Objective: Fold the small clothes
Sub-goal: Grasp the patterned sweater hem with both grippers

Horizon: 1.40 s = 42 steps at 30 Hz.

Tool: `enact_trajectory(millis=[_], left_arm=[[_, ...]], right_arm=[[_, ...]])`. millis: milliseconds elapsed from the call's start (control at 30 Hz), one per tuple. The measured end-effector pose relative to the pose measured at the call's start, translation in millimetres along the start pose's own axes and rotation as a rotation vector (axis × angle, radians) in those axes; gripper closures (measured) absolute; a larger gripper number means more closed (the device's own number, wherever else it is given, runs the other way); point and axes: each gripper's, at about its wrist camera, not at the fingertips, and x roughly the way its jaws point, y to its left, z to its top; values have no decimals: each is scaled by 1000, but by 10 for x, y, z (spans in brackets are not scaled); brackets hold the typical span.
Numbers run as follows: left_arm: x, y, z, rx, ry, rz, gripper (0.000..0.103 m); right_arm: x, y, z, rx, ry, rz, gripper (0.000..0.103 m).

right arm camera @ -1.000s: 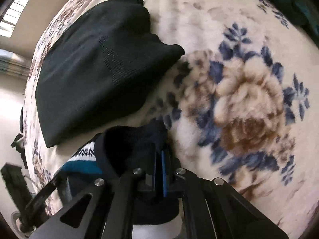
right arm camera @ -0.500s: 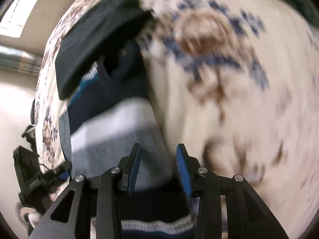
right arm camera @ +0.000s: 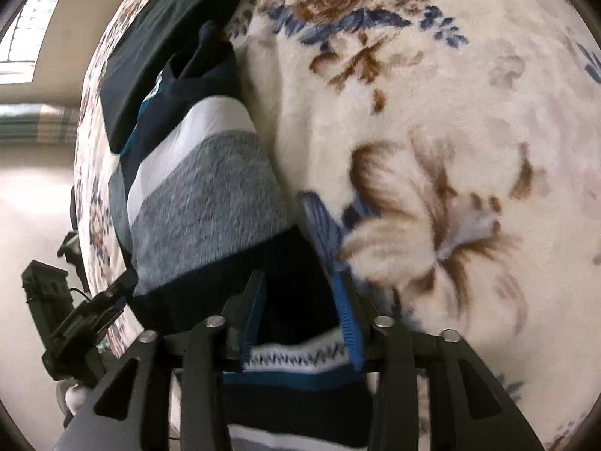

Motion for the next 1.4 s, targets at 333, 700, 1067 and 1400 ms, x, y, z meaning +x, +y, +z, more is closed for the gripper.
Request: enact_trajectory(millis=[333,700,1067,1400], left_arm=[[-265,-2,-1492,-182,39,137,18],[6,-156,-2661,-207,137,236,31],[107,87,-3021,-292,126,174,44],[-58,12,-3093,-215,65,237,29]], right_arm=[[-255,-361,-1082,-54,149,-36,34],[-263,-1034,-2526,-20,309,-90,34],[75,-1324,-3072,3,416,-72,34],[241,-1406,-3254,19,430,-33,34]])
